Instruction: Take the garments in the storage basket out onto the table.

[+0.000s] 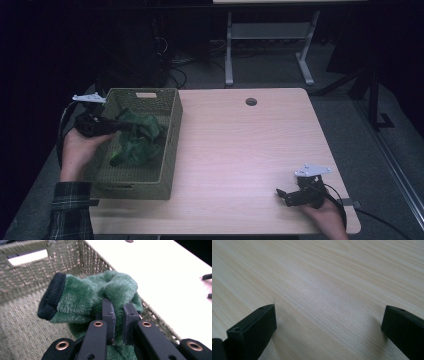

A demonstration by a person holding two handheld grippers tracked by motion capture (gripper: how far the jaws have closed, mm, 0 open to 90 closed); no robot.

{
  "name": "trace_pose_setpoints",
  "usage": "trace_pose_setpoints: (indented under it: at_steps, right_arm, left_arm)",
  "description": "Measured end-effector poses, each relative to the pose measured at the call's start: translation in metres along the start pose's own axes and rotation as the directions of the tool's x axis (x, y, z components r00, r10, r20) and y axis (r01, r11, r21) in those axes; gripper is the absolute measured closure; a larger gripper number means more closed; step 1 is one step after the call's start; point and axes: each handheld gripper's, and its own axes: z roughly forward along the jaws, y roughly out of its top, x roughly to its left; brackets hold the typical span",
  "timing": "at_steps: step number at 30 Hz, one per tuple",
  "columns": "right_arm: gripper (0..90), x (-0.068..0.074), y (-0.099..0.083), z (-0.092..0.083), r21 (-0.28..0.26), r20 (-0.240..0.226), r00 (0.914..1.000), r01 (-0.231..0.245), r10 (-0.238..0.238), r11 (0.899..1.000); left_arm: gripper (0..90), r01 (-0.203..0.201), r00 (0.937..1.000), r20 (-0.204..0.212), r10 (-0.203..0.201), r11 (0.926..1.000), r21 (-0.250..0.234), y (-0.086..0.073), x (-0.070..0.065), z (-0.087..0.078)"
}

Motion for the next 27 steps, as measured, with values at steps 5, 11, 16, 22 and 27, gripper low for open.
trace_pose_setpoints:
  at_steps: [5, 11, 16, 22, 27]
  right_arm:
    - [0.0, 0.000, 0.000, 0.000, 0.000, 0.000, 1.0000, -0.001, 0.001, 1.000]
    - [0.0, 0.000, 0.000, 0.000, 0.002, -0.001, 1.0000, -0.005, 0.005, 1.000]
    - [0.0, 0.000, 0.000, 0.000, 0.002, -0.001, 1.0000, -0.005, 0.005, 1.000]
    - [0.0, 0.000, 0.000, 0.000, 0.002, -0.001, 1.0000, -0.004, 0.004, 1.000]
    - [0.0, 0.000, 0.000, 0.000, 0.002, -0.001, 1.0000, -0.005, 0.005, 1.000]
  left_arm:
    - [83.1, -0.011, 0.9999, 0.003, 0.011, 0.9996, -0.025, 0.015, -0.007, -0.013]
    - [83.2, -0.023, 0.9995, 0.021, 0.024, 0.9978, -0.063, 0.028, -0.014, -0.024]
    - [83.3, -0.031, 0.9989, 0.032, 0.034, 0.9955, -0.090, 0.037, -0.021, -0.030]
    - [83.3, -0.044, 0.9963, 0.068, 0.053, 0.9909, -0.127, 0.050, -0.030, -0.032]
    - [83.3, -0.062, 0.9945, 0.075, 0.073, 0.9879, -0.142, 0.060, -0.040, -0.032]
